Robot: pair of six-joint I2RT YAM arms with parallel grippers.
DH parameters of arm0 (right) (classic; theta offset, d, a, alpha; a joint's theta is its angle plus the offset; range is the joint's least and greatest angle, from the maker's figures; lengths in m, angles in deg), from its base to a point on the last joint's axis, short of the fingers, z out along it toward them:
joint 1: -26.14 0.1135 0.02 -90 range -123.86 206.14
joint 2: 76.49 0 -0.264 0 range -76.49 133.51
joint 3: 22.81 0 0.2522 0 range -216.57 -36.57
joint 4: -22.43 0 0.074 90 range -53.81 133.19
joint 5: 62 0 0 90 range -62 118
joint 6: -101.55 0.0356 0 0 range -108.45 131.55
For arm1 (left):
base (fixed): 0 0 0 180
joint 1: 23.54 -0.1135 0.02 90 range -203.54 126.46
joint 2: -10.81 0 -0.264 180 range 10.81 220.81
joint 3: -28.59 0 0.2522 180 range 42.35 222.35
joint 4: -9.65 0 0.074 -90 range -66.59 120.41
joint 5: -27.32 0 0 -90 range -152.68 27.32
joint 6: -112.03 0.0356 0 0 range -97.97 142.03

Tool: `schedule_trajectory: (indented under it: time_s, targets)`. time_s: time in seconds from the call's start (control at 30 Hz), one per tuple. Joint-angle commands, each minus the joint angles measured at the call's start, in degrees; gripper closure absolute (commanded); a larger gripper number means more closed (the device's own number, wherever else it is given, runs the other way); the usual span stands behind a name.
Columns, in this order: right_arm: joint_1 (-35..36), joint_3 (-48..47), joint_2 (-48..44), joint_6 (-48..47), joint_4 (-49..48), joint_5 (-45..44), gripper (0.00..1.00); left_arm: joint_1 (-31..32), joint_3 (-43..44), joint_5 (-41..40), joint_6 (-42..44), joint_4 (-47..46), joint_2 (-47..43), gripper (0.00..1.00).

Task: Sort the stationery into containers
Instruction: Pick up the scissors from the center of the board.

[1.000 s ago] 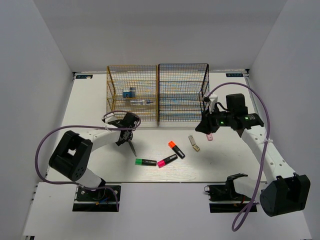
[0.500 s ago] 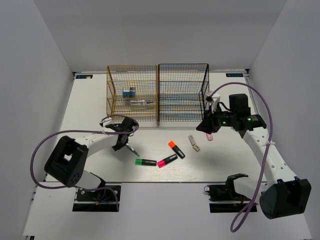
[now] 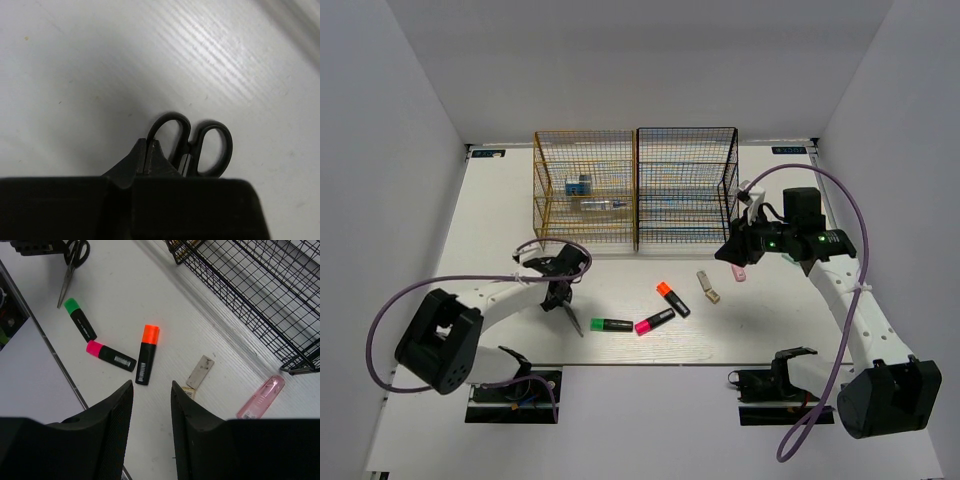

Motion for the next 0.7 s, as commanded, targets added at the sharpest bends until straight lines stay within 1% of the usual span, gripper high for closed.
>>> schedule_trajectory:
  time_s: [0.0, 0.17, 0.2, 0.23, 0.33, 0.37, 0.4, 0.43, 0.47, 0.5, 0.53, 0.57, 0.6, 0.63, 0.67]
  targets:
    - [-0.5, 0.4, -1.4, 0.4, -1.0, 1.9, 0.60, 2.3, 0.6, -0.1, -0.4, 6.4, -6.2, 0.99]
    - [-0.6, 0.4, -1.1, 0.3, -1.3, 2.5, 0.60, 4.1, 7.0, -2.7, 0.8, 8.1, -15.0, 0.99]
    - [-0.5, 0.4, -1.0, 0.3, -1.4, 2.5, 0.60, 4.4, 9.4, -3.8, 2.6, 6.9, -15.9, 0.99]
    - [-0.4, 0.4, -1.0, 0.2, -1.4, 2.7, 0.60, 4.4, 10.0, -3.9, 3.7, 4.4, -18.1, 0.99]
    - [-0.5, 0.6, -1.0, 0.2, -1.4, 2.6, 0.60, 4.5, 12.0, -5.2, 8.5, -2.6, -19.7, 0.99]
    - [-0.6, 0.6, -1.0, 0.3, -1.4, 2.7, 0.60, 4.5, 13.6, -5.6, 9.2, -6.5, -19.4, 0.99]
    - [-0.7, 0.6, -1.0, 0.3, -1.4, 2.9, 0.60, 4.5, 14.1, -5.9, 13.6, -8.7, -18.8, 0.99]
    - [-0.7, 0.7, -0.9, 0.1, -1.2, 3.0, 0.60, 4.6, 15.2, -5.9, 15.7, -11.2, -18.3, 0.99]
    - [-0.7, 0.7, -1.0, 0.2, -1.3, 3.1, 0.60, 4.5, 16.8, -4.7, 17.2, -17.8, -16.3, 0.99]
    - [-0.7, 0.6, -1.0, 0.1, -1.5, 3.3, 0.60, 4.3, 17.5, -2.9, 25.4, -20.5, -15.3, 0.99]
    - [-0.6, 0.7, -1.0, 0.0, -1.4, 3.3, 0.60, 3.9, 20.8, 1.5, 28.0, -24.8, -14.2, 0.99]
    - [-0.9, 0.9, -0.9, 0.0, -1.4, 3.5, 0.60, 3.3, 22.3, 3.1, 34.2, -26.3, -10.5, 0.99]
    - [-0.8, 0.9, -0.9, 0.0, -1.3, 3.6, 0.60, 2.9, 23.8, 5.0, 36.3, -26.7, -9.1, 0.99]
    - [-1.0, 0.9, -0.7, -0.3, -1.1, 3.8, 0.60, 2.6, 28.6, 6.7, 37.8, -26.7, -7.8, 0.99]
    - [-0.9, 0.9, -0.8, -0.2, -1.3, 3.9, 0.60, 2.1, 30.0, 7.7, 39.3, -26.7, -5.5, 0.99]
